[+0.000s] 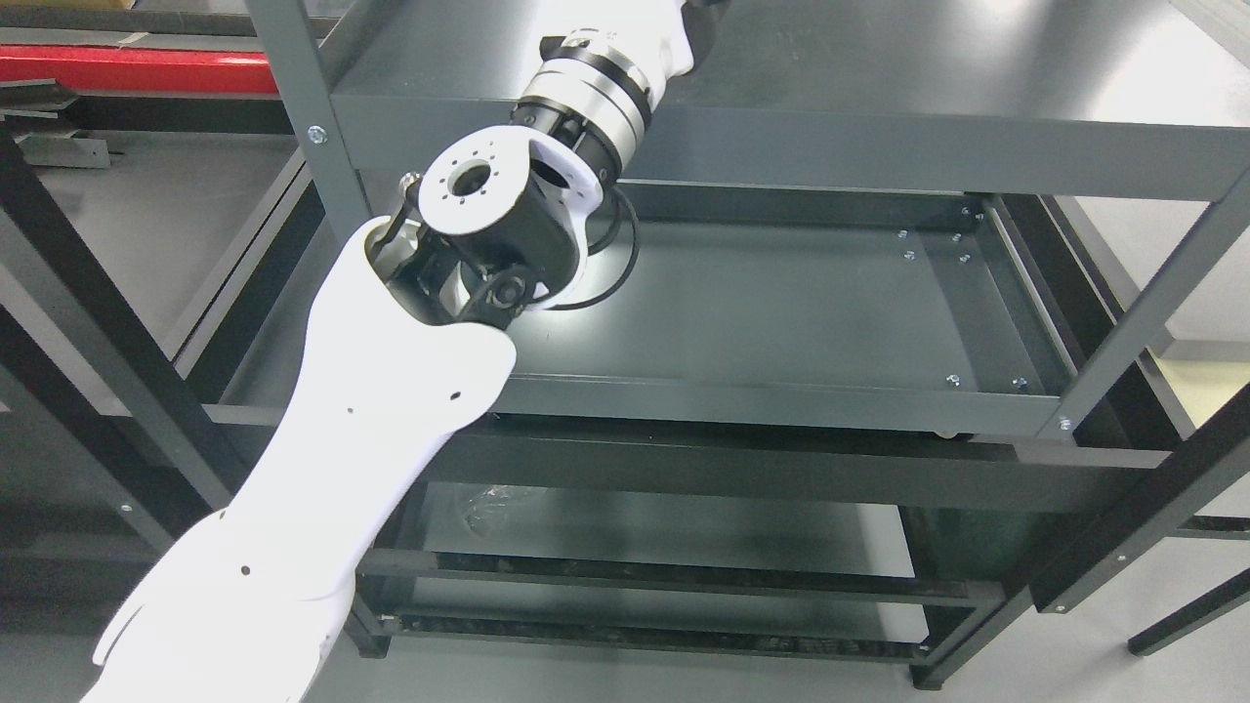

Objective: Place yellow IKEA cup on middle right shelf
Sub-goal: 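Set the cup down on the shelf and open the left hand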

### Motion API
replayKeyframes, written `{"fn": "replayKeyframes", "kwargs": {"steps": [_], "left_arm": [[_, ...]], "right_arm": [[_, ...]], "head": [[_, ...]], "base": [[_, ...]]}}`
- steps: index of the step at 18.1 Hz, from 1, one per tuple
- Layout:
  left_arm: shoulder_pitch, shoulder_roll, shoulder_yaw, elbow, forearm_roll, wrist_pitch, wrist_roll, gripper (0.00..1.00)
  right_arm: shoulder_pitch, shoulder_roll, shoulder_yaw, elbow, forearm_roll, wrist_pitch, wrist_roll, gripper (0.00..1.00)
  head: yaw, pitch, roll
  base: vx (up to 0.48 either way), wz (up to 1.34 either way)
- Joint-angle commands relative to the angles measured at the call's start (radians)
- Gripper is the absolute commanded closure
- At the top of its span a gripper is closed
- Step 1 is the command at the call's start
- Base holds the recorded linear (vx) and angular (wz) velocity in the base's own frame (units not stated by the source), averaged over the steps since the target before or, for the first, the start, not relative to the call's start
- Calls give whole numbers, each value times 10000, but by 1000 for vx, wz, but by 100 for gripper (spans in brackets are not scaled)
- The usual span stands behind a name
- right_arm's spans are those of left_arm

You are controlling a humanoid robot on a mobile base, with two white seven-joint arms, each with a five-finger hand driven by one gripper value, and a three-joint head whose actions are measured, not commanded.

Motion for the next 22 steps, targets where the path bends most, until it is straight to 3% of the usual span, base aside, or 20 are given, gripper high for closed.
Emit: {"fn": "replayKeyframes", "kwargs": {"steps": [1, 3, 7, 8, 10, 22], "left_arm": [[-355, 175, 427, 2413, 211, 283, 13, 98], [-325, 175, 412, 2536, 180, 314, 13, 90], [-325, 175, 396, 2521, 119, 1278, -64, 46], [-325, 175, 396, 2521, 43, 1447, -64, 40], [-325, 175, 412, 2521, -156, 1480, -79, 31], [-325, 175, 641, 1603, -663, 1403, -415, 2]], "right_arm": [[138, -175, 169, 0, -245, 8, 6, 1], [138, -175, 169, 0, -245, 8, 6, 1], [138, -175, 169, 0, -245, 8, 6, 0], [138, -175, 169, 0, -245, 8, 6, 1], [138, -175, 169, 0, -245, 8, 6, 0], [138, -175, 169, 0, -245, 8, 6, 1]], "head": [[0, 0, 0], [0, 0, 0], [0, 0, 0], [0, 0, 0], [0, 0, 0], [0, 0, 0]], "base": [[0, 0], [0, 0], [0, 0], [0, 0], [0, 0], [0, 0]]}}
